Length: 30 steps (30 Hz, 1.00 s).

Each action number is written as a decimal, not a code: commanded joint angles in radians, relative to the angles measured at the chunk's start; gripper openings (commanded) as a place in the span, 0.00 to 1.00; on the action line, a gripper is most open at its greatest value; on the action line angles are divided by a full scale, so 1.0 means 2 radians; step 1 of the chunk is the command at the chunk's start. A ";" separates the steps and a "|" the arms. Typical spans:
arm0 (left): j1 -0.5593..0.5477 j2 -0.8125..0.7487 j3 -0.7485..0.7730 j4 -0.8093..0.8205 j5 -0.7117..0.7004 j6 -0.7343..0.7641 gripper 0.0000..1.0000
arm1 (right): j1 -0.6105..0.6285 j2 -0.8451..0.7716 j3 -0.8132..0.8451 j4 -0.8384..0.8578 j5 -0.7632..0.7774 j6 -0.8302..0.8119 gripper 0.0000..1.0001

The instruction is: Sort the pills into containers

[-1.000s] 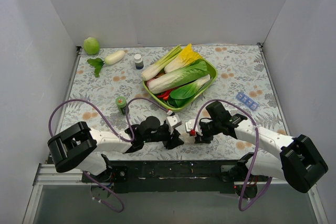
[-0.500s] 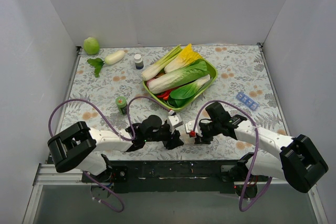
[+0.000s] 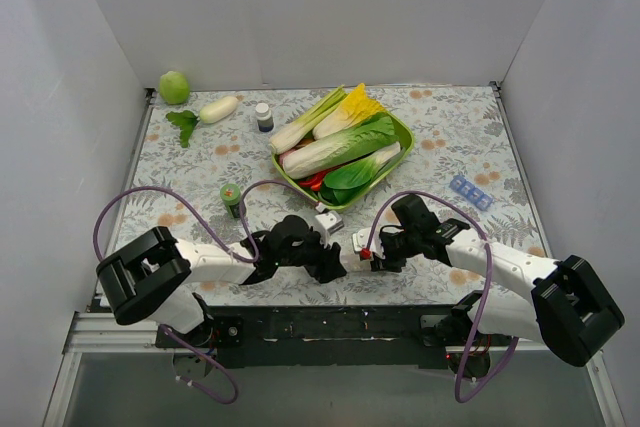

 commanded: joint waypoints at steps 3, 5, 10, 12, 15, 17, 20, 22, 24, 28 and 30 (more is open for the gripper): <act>0.018 -0.004 0.008 0.007 0.000 -0.037 0.50 | 0.005 0.007 -0.003 0.012 -0.001 -0.009 0.02; 0.027 -0.008 0.007 0.016 0.004 -0.054 0.51 | 0.007 0.009 -0.004 0.011 -0.002 -0.009 0.02; 0.039 -0.012 -0.001 0.041 0.009 -0.081 0.52 | 0.009 0.012 -0.003 0.010 -0.001 -0.010 0.02; 0.042 -0.009 -0.002 0.045 0.004 -0.092 0.52 | 0.011 0.012 -0.003 0.009 -0.002 -0.009 0.02; 0.047 0.004 0.001 0.035 -0.003 -0.108 0.51 | 0.011 0.013 -0.003 0.011 0.000 -0.010 0.02; 0.051 0.011 0.009 0.023 -0.016 -0.120 0.52 | 0.012 0.014 -0.005 0.012 0.000 -0.011 0.02; 0.055 0.029 0.021 0.001 -0.025 -0.139 0.52 | 0.013 0.019 -0.005 0.013 0.005 -0.010 0.03; 0.056 0.040 0.024 -0.008 -0.027 -0.149 0.52 | 0.015 0.022 -0.005 0.014 0.008 -0.010 0.05; 0.056 0.047 0.032 -0.018 -0.031 -0.153 0.53 | 0.017 0.026 -0.005 0.016 0.013 -0.009 0.08; 0.056 0.056 0.043 -0.028 -0.033 -0.163 0.54 | 0.019 0.030 -0.004 0.016 0.020 -0.007 0.19; 0.056 0.055 0.046 -0.031 -0.037 -0.166 0.55 | 0.019 0.031 0.000 0.012 0.017 -0.007 0.34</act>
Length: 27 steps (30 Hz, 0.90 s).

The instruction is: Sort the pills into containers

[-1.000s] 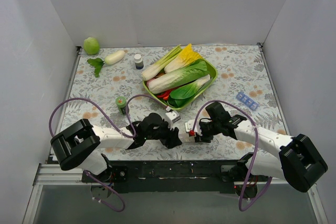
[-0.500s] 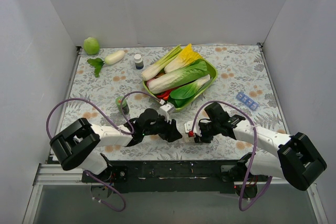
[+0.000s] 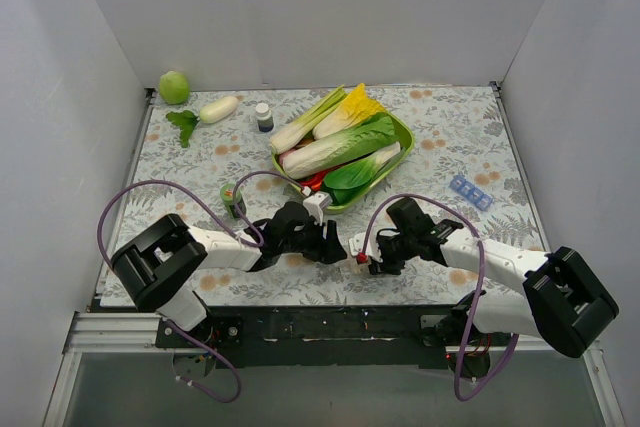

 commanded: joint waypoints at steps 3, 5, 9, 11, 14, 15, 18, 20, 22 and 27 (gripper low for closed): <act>0.002 -0.004 0.021 -0.032 -0.019 -0.013 0.56 | 0.005 0.001 0.012 -0.012 -0.008 -0.004 0.59; 0.002 -0.005 0.023 -0.038 -0.019 -0.011 0.56 | 0.005 -0.008 0.014 -0.021 -0.011 -0.004 0.68; 0.002 -0.008 0.026 -0.050 -0.019 -0.005 0.55 | 0.005 -0.022 0.020 -0.033 -0.017 -0.004 0.80; 0.002 -0.009 0.025 -0.051 -0.018 -0.005 0.55 | 0.005 -0.025 0.027 -0.044 -0.020 -0.005 0.80; 0.002 -0.012 0.025 -0.053 -0.018 -0.004 0.55 | 0.004 -0.028 0.042 -0.057 -0.027 -0.004 0.81; 0.002 -0.014 0.025 -0.053 -0.016 -0.004 0.55 | 0.004 -0.031 0.046 -0.063 -0.030 -0.004 0.82; 0.002 -0.024 0.024 -0.050 -0.009 -0.008 0.55 | 0.004 -0.036 0.066 -0.084 -0.044 0.003 0.81; 0.002 -0.029 0.023 -0.048 -0.004 -0.016 0.55 | 0.003 -0.039 0.083 -0.092 -0.062 0.012 0.80; 0.002 -0.031 0.023 -0.046 -0.001 -0.024 0.54 | 0.002 -0.040 0.092 -0.100 -0.073 0.021 0.78; 0.002 -0.045 0.024 -0.046 0.008 -0.051 0.53 | 0.000 -0.037 0.075 -0.095 -0.041 0.039 0.76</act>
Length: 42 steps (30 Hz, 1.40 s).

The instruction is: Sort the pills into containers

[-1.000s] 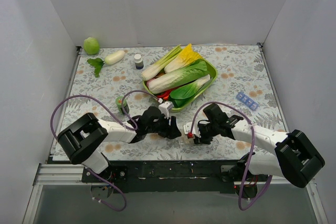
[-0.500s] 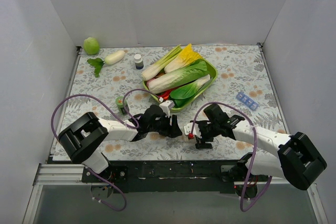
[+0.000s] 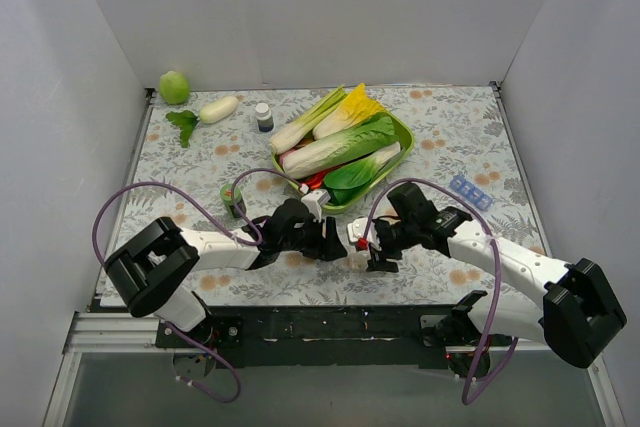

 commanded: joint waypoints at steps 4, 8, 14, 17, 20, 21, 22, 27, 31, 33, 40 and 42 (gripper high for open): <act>0.002 -0.032 0.008 0.004 0.019 -0.030 0.53 | -0.005 0.000 -0.044 0.014 0.050 0.033 0.76; 0.002 -0.021 0.024 -0.009 0.011 -0.036 0.50 | -0.009 0.001 -0.067 0.037 0.080 0.041 0.75; 0.002 0.009 0.047 -0.040 -0.030 -0.055 0.43 | -0.010 0.004 -0.073 0.046 0.094 0.032 0.70; 0.002 0.032 0.054 -0.047 -0.038 -0.062 0.43 | -0.011 0.009 -0.075 0.046 0.099 0.027 0.58; 0.002 0.060 0.074 -0.070 -0.049 -0.067 0.42 | -0.011 0.013 -0.075 0.045 0.101 0.024 0.44; 0.003 0.066 0.083 -0.076 -0.053 -0.068 0.41 | -0.010 0.012 -0.076 0.046 0.101 0.022 0.41; 0.002 0.071 0.086 -0.079 -0.057 -0.069 0.41 | -0.010 0.013 -0.076 0.046 0.101 0.022 0.38; 0.002 0.076 0.087 -0.087 -0.080 -0.080 0.36 | -0.010 0.011 -0.079 0.049 0.104 0.020 0.28; 0.002 0.074 0.087 -0.103 -0.092 -0.088 0.34 | -0.010 0.011 -0.084 0.054 0.109 0.018 0.23; 0.002 0.073 0.088 -0.120 -0.101 -0.101 0.35 | -0.009 0.013 -0.086 0.054 0.113 0.015 0.21; 0.004 0.052 0.077 -0.124 -0.088 -0.111 0.53 | -0.009 0.010 -0.089 0.053 0.114 0.011 0.18; 0.005 0.028 0.077 -0.125 -0.082 -0.107 0.57 | -0.008 0.010 -0.089 0.054 0.114 0.011 0.17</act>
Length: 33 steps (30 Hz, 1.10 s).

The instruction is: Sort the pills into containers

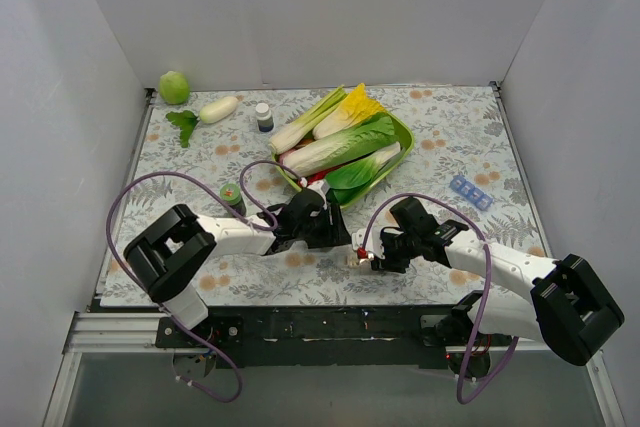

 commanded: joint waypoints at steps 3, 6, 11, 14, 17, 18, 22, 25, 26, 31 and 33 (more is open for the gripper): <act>0.004 -0.072 -0.010 -0.061 -0.026 0.013 0.60 | 0.002 0.001 -0.009 -0.005 0.007 -0.004 0.17; 0.005 -0.103 -0.014 -0.096 -0.039 0.019 0.56 | 0.003 0.002 -0.008 -0.005 0.006 -0.003 0.17; 0.005 -0.150 -0.040 -0.091 -0.006 0.023 0.26 | 0.003 0.002 -0.007 -0.004 0.005 -0.001 0.17; 0.006 -0.157 -0.053 -0.034 0.073 0.032 0.05 | 0.004 0.004 -0.007 -0.004 0.005 0.000 0.16; 0.005 -0.131 -0.045 0.002 0.127 0.028 0.00 | 0.004 0.007 -0.006 -0.004 0.004 0.000 0.16; 0.005 -0.124 -0.040 0.007 0.133 0.027 0.00 | 0.004 0.007 -0.005 -0.004 0.005 0.002 0.16; 0.004 -0.091 -0.012 0.018 0.148 0.030 0.00 | 0.004 0.008 -0.005 -0.002 0.007 0.002 0.16; 0.004 -0.074 0.012 0.011 0.148 0.035 0.00 | 0.004 0.009 -0.005 -0.002 0.006 0.003 0.15; 0.004 -0.067 0.018 0.005 0.148 0.038 0.00 | 0.004 0.009 -0.004 -0.002 0.006 0.005 0.15; 0.004 -0.050 0.025 -0.001 0.148 0.040 0.00 | 0.004 0.009 -0.005 -0.002 0.006 0.004 0.15; 0.004 -0.040 0.021 -0.005 0.145 0.039 0.00 | 0.004 0.009 -0.005 -0.002 0.006 0.005 0.15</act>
